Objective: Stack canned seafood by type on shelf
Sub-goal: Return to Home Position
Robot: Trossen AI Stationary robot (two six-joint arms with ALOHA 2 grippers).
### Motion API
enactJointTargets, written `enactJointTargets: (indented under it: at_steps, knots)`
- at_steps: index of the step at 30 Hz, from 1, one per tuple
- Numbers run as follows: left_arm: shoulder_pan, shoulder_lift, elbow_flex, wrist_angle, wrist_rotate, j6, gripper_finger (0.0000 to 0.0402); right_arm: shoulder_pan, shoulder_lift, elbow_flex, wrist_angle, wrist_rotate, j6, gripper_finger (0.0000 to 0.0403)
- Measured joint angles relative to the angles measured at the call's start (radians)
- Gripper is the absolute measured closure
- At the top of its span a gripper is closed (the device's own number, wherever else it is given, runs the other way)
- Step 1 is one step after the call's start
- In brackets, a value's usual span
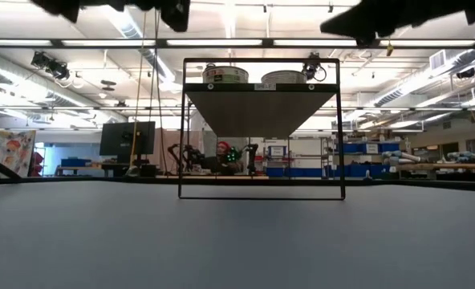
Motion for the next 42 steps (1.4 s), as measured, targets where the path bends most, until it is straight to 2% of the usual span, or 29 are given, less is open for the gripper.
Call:
enactJointTargets:
  at_steps: [4, 13, 26, 33, 36, 42]
  knots:
    - [0.060, -0.029, -0.077, 0.110, 0.045, -0.026, 0.0401, -0.040, -0.042, -0.061, 0.021, -0.032, 0.007, 0.0402]
    - [0.149, -0.195, -0.221, 0.103, 0.061, -0.062, 0.0401, -0.041, -0.183, -0.149, 0.028, -0.007, -0.023, 0.0402]
    - [0.232, -0.414, -0.415, 0.069, 0.047, -0.081, 0.0401, -0.038, -0.436, -0.347, 0.028, -0.001, -0.025, 0.0402]
    - [0.283, -0.492, -0.504, 0.075, 0.047, -0.081, 0.0401, -0.068, -0.599, -0.435, 0.002, -0.082, -0.009, 0.0402]
    - [0.306, -0.536, -0.556, 0.080, 0.047, -0.088, 0.0401, -0.107, -0.662, -0.445, -0.068, -0.136, 0.028, 0.0402]
    - [0.354, -0.666, -0.664, 0.107, 0.053, -0.131, 0.0401, -0.188, -0.807, -0.445, -0.217, -0.180, 0.045, 0.0402]
